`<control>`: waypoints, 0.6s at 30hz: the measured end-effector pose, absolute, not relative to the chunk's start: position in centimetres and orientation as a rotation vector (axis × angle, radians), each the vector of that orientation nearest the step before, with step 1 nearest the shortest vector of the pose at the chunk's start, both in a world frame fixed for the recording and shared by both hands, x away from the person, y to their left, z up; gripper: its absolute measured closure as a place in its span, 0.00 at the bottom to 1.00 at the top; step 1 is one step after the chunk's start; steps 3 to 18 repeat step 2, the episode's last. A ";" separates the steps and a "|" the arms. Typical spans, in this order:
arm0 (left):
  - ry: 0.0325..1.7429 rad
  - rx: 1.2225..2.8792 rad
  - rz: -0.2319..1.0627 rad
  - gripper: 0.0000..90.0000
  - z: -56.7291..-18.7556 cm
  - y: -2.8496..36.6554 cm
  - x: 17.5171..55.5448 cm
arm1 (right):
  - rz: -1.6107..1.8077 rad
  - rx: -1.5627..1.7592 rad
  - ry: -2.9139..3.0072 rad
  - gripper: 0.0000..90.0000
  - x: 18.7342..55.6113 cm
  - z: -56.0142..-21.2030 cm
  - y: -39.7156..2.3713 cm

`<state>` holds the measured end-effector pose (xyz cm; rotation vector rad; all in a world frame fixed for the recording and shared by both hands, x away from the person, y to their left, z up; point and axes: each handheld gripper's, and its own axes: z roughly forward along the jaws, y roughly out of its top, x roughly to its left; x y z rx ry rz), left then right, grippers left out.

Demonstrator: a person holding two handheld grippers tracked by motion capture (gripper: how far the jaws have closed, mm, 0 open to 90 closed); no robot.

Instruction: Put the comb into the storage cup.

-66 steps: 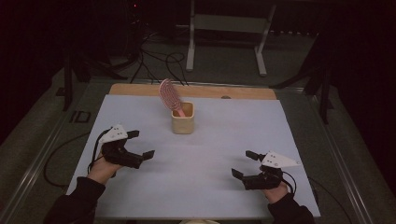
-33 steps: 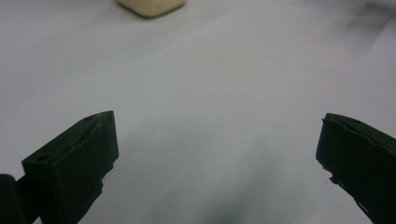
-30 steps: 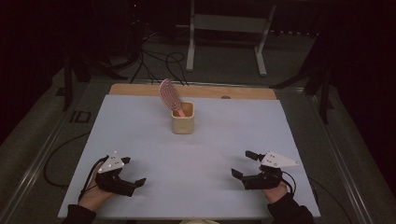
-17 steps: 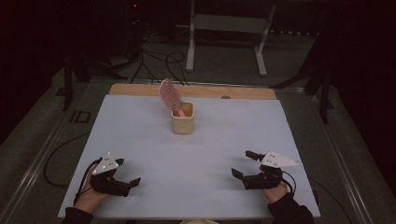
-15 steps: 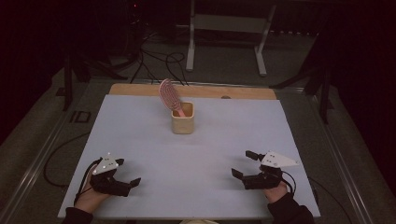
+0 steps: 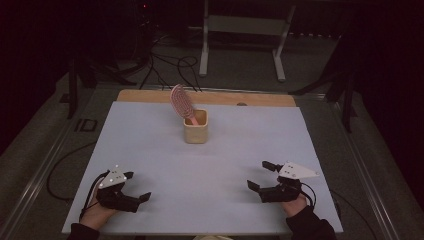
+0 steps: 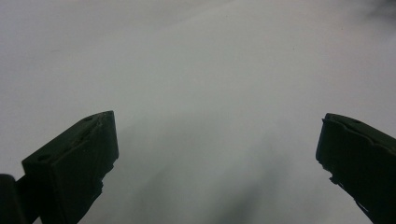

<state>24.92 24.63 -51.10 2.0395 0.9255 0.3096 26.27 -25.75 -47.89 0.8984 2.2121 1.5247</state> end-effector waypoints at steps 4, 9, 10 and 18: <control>0.928 2.040 0.307 0.00 -51.1 24.6 25.0 | 1.528 0.897 2.212 0.11 26.3 -47.9 -25.8; 0.928 2.040 0.307 0.00 -51.1 24.6 25.0 | 1.528 0.897 2.212 0.11 26.3 -47.9 -25.8; 0.928 2.040 0.307 0.00 -51.1 24.6 25.0 | 1.528 0.897 2.212 0.11 26.3 -47.9 -25.8; 0.928 2.040 0.307 0.00 -51.1 24.6 25.0 | 1.528 0.897 2.212 0.11 26.3 -47.9 -25.8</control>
